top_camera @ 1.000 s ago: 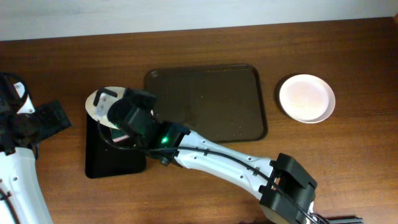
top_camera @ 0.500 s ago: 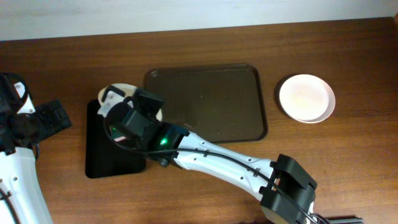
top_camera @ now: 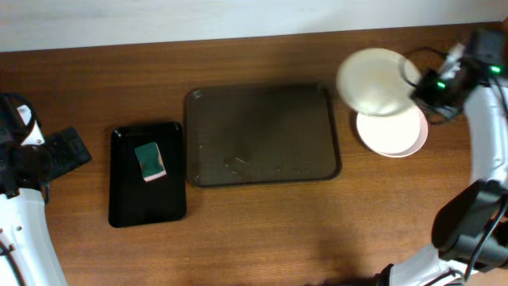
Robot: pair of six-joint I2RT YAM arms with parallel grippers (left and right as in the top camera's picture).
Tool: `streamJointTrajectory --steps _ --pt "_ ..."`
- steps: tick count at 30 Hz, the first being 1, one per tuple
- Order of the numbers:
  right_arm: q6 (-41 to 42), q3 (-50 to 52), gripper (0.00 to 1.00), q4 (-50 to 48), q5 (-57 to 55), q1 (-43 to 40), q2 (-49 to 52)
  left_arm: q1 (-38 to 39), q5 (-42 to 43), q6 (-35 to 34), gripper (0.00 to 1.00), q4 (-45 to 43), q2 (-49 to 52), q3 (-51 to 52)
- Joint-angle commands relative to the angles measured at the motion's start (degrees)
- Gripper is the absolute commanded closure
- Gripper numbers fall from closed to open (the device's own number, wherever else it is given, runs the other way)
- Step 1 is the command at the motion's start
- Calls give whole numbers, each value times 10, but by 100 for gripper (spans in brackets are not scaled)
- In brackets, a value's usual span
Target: Clean dirty plates on tray and stack at the side
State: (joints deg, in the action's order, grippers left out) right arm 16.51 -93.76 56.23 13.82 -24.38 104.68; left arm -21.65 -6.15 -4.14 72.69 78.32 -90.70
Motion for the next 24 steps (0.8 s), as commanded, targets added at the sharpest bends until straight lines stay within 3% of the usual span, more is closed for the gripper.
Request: streamJointTrajectory --steps 1,6,7,8,9,10,13,16,17,18,20,24 --pt "3 38 96 -6 21 -80 35 -3 4 -7 0 -1 -5 -2" --pt "-39 80 92 -37 20 -85 54 -3 4 -7 0 -1 -6 -2" --pt "-38 80 87 -47 20 -79 54 -3 4 -7 0 -1 -5 -2" --pt "-41 80 69 -66 21 -66 54 -3 4 -7 0 -1 -6 -2" --pt "-41 74 58 -56 41 -52 52 -3 4 -7 0 -1 -6 -2" --pt "-49 72 56 -42 81 -40 46 -3 4 -7 0 -1 -6 -2" --pt "-96 72 50 2 169 16 -30 -3 4 -7 0 -1 -6 -2" --pt "-133 72 47 39 187 129 -196 -3 4 -7 0 -1 -6 -2" --pt "-133 72 28 43 187 165 -249 -3 4 -7 0 -1 -5 -2" --pt "-131 72 2 43 187 208 -301 -3 4 -7 0 -1 -5 -2" --pt "-142 72 2 56 157 282 -385 -3 4 -7 0 -1 -6 -2" --pt "-210 72 2 135 2 296 -534 -3 4 -7 0 -1 -6 -2"
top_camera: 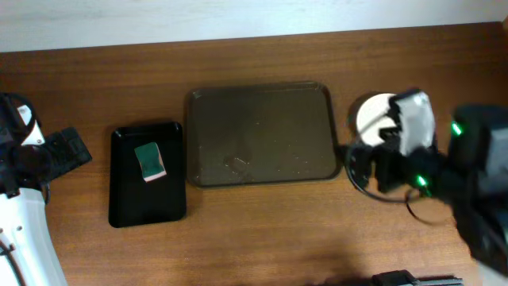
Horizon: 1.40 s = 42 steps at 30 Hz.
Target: Clean dirty plates on tray and stack at the side
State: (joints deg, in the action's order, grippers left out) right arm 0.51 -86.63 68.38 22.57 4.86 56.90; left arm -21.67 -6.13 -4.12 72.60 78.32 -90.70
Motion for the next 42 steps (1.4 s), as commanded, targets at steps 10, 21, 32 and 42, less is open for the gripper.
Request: streamJointTrajectory --steps 10,21,32,42 --pt "-99 620 2 -413 -109 -109 -462 -2 4 -7 0 0 -6 -2" --pt "-95 863 2 -658 -80 -108 -567 -2 4 -7 0 0 -6 -2" --pt "-95 863 2 -652 -80 -101 -562 -3 3 -7 0 0 -6 -2" --pt "-95 863 1 -652 -80 -101 -562 112 0 -6 0 -205 -190 168"
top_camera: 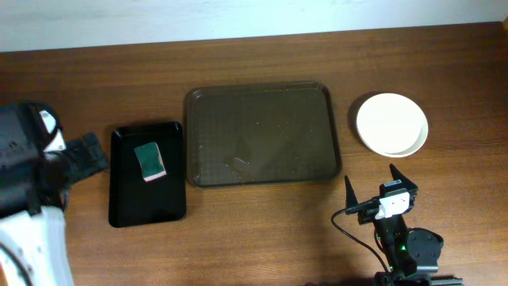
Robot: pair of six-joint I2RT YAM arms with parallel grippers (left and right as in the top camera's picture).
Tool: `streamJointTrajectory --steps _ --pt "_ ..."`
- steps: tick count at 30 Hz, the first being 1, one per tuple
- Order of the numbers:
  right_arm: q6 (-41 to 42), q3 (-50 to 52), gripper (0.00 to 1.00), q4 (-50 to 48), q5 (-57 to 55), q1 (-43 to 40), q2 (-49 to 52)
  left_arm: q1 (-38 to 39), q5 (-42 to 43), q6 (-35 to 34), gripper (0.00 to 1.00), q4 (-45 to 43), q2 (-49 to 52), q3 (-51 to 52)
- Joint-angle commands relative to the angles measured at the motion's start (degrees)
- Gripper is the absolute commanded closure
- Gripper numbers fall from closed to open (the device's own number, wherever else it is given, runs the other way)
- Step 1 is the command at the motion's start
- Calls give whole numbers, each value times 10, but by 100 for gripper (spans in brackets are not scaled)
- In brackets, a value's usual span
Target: Clean dirty plates on tray and stack at the side
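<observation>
A stack of white plates (391,124) lies on the table to the right of the brown tray (262,135). The tray holds no plates, only wet smears and crumbs. My right gripper (371,184) stands open near the table's front, below the plates, with nothing between its fingers. My left gripper (83,156) sits at the table's left edge beside the black dish; its jaws do not show clearly.
A black rectangular dish (147,183) with a green sponge (148,160) stands left of the tray. Bare wooden table (262,230) runs along the front.
My right arm has drawn back from over the plates to the front of the table, its gripper open. The plate stack now shows whole. My left arm has shifted slightly to the right.
My right gripper first held a white plate tilted above another plate at the right of the tray. Then the arm hung low over the stack, hiding it. Now the plates lie stacked and the right gripper is away from them, open.
</observation>
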State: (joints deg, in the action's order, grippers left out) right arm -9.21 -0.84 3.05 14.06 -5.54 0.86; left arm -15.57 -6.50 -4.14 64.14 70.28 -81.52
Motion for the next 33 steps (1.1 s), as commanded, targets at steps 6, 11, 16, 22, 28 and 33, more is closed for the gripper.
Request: streamJointTrajectory --steps 6,11,16,22,28,33 --pt "2 5 2 1 5 3 -1 141 14 -6 0 -419 -342 353" --pt "2 5 2 1 5 3 -1 154 18 -19 0 -486 -553 562" --pt "2 5 2 1 5 3 -1 154 17 -27 0 -511 -698 692" --pt "2 5 2 1 5 3 -1 156 28 -27 0 -628 -700 810" --pt "2 5 2 1 5 3 -1 156 27 -27 0 -598 -699 810" --pt "2 5 2 1 5 3 -1 156 27 -27 0 -598 -699 810"
